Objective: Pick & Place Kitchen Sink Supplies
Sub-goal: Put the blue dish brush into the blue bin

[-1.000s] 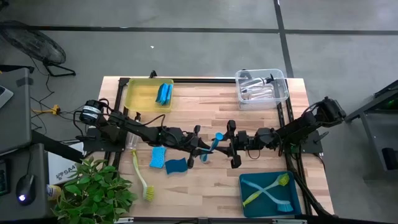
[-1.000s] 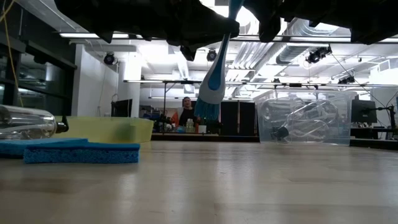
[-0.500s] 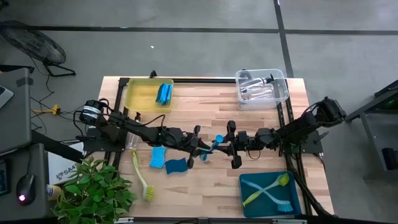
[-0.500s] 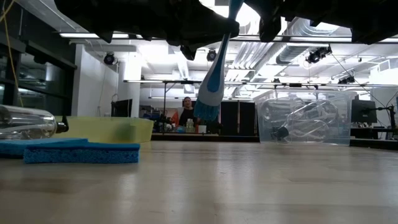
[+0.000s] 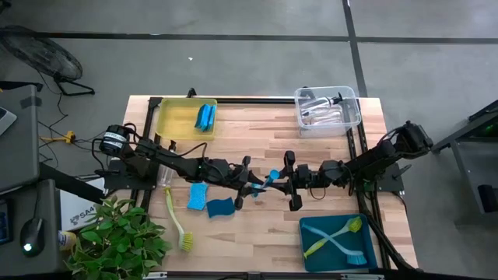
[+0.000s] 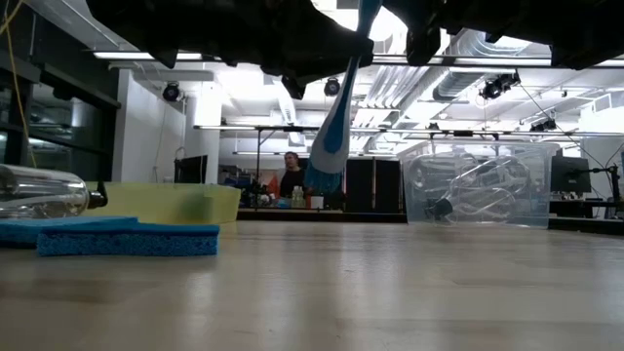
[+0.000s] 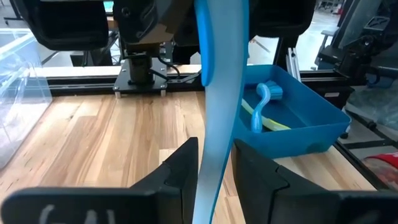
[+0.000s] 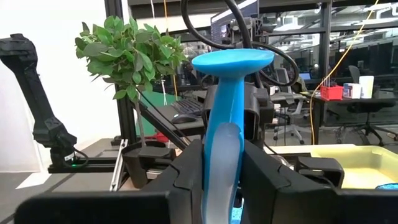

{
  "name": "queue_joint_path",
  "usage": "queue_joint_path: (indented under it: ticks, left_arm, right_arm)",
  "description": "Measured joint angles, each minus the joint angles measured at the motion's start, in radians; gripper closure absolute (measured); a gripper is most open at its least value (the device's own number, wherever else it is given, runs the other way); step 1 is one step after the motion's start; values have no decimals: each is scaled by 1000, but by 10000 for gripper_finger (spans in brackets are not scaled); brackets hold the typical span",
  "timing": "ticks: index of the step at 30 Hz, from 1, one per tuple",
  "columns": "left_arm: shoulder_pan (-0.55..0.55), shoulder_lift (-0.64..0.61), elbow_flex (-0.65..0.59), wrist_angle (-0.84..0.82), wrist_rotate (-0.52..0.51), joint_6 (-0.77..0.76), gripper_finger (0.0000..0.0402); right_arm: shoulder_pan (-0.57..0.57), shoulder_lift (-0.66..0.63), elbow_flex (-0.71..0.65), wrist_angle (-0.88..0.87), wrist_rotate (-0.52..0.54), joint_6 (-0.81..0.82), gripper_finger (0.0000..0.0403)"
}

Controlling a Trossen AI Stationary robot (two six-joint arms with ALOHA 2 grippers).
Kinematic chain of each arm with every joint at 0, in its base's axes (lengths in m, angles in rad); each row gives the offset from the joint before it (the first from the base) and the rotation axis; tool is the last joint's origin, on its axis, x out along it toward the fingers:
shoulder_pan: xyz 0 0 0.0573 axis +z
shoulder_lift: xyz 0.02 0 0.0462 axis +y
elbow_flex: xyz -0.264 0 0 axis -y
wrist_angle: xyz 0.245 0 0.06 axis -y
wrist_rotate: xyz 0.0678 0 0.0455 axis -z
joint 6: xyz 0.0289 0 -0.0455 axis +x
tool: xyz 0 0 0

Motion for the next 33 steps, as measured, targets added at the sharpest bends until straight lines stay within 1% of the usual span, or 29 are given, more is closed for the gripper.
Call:
queue_joint_path:
  ticks: [13,17,20,26,28,30,33]
  left_arm:
    - [0,0,0,-12,-2,4,306]
    - [0,0,0,-12,-43,8,299]
    - [0,0,0,-12,-36,11,275]
    - [0,0,0,-12,-37,9,189]
    - [0,0,0,-14,-47,10,166]
    - [0,0,0,-25,-61,11,153]
    - [0,-16,0,-67,-80,10,146]
  right_arm:
    - [0,0,0,-3,0,6,331]
    - [0,0,0,-3,2,6,331]
    - [0,0,0,-8,2,6,331]
    - [0,0,0,-10,5,6,331]
    - [0,0,0,-16,5,6,331]
    - [0,0,0,-21,6,6,331]
    - [0,0,0,-24,16,7,331]
